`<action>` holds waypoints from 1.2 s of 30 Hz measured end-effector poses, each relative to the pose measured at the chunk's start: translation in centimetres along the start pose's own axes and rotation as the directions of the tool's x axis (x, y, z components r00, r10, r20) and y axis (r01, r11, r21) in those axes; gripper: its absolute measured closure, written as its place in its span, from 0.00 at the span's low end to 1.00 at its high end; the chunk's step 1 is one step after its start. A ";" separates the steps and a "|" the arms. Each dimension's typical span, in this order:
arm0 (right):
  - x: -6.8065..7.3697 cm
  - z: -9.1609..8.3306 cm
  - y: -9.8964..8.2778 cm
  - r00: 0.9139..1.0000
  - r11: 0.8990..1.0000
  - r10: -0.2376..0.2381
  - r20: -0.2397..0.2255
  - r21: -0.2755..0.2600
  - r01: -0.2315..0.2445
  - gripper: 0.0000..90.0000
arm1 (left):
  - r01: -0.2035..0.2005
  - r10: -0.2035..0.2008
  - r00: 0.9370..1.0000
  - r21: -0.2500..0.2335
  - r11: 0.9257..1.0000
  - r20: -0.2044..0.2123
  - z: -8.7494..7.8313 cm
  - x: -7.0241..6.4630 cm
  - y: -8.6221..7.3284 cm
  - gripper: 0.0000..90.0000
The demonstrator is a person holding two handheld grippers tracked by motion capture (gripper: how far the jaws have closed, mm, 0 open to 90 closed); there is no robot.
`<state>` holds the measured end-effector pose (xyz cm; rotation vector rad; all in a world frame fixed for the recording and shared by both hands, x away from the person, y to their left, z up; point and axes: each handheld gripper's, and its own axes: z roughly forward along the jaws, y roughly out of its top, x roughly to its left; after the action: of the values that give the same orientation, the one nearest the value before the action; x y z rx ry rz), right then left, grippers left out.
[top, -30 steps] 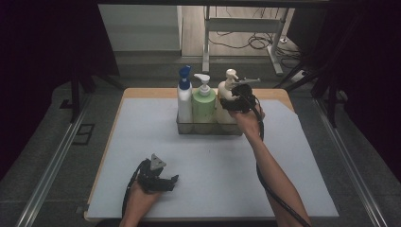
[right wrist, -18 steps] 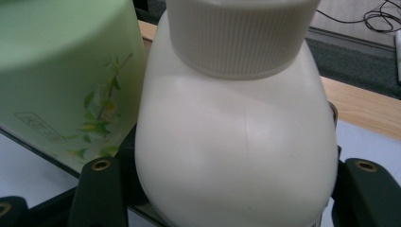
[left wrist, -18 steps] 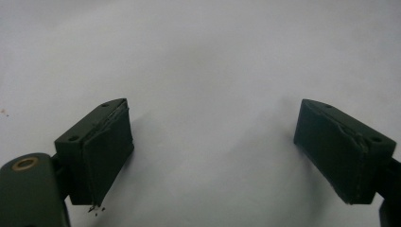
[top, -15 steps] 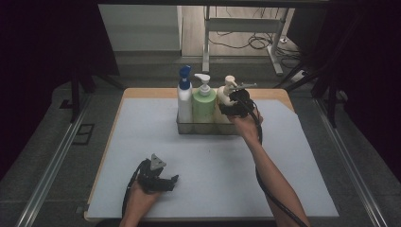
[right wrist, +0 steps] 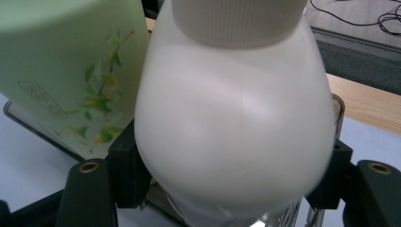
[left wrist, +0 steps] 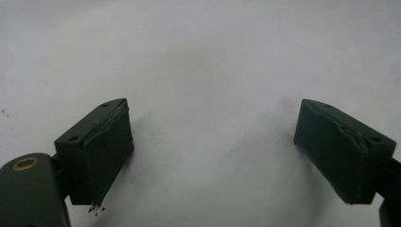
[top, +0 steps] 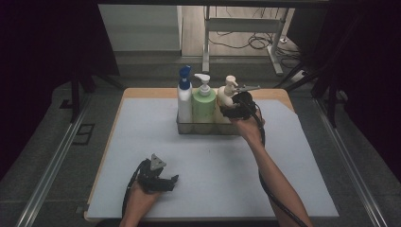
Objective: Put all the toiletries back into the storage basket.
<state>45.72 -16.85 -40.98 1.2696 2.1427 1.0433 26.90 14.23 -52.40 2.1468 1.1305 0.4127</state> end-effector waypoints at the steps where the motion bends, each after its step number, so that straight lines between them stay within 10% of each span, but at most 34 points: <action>1: -0.1 -0.1 -0.1 1.000 1.000 0.002 -0.003 -0.001 -0.002 0.35 | 0.000 0.000 1.000 0.000 1.000 0.000 0.0 0.0 0.0 0.13; 24: -2.1 -3.9 -3.5 0.994 0.999 0.033 -0.106 0.016 -0.032 0.50 | 0.002 -0.002 1.000 0.000 1.000 0.000 0.0 0.0 0.0 0.13; 36: -3.9 -2.8 -3.9 0.998 0.998 0.041 -0.046 0.055 -0.038 0.85 | -0.004 0.004 1.000 0.004 1.000 0.000 0.0 0.0 0.0 0.13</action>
<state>43.51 -22.46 -42.36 1.3296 2.2035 1.0481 26.90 14.26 -52.37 2.1530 1.1283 0.4128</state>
